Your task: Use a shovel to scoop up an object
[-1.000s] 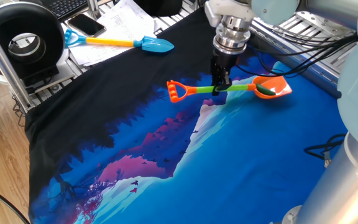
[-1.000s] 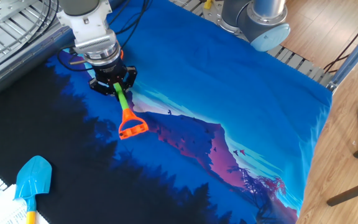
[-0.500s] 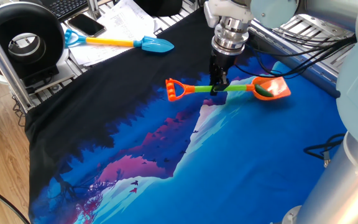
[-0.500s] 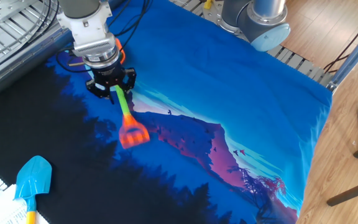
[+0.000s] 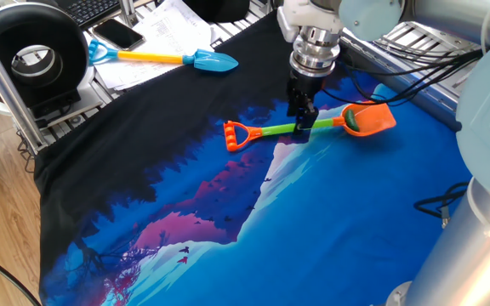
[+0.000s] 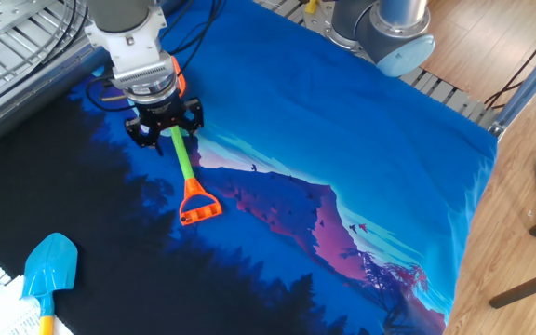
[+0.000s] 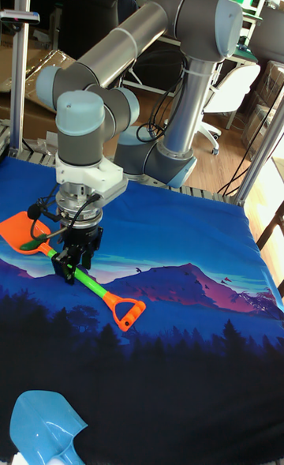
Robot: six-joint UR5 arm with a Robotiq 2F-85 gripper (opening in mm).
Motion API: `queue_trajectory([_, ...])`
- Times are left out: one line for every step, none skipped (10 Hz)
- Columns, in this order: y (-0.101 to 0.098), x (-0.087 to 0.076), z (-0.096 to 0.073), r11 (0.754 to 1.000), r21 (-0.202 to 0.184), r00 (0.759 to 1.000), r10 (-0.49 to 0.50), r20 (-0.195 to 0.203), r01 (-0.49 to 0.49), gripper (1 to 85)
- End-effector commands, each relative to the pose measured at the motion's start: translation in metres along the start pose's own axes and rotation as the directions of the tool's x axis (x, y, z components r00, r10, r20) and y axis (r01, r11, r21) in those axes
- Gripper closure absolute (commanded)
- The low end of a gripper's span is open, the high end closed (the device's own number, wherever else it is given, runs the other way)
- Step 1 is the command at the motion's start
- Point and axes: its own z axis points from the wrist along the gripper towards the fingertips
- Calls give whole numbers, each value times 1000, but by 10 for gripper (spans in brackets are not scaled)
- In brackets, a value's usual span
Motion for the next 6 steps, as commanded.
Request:
queue_trajectory([11,-7,-4,997,-41,997,71,26,-70,437])
queue_trajectory([15,-5,-8,995,-50,996,92,18,-91,537])
queue_trajectory([16,-2,-11,994,-42,995,103,7,-102,653])
queue_trajectory([19,-1,-15,991,-44,992,127,4,-127,740])
queue_trajectory([21,-1,-19,989,-42,990,141,3,-140,833])
queue_trajectory([22,0,-22,988,-38,989,147,6,-146,833])
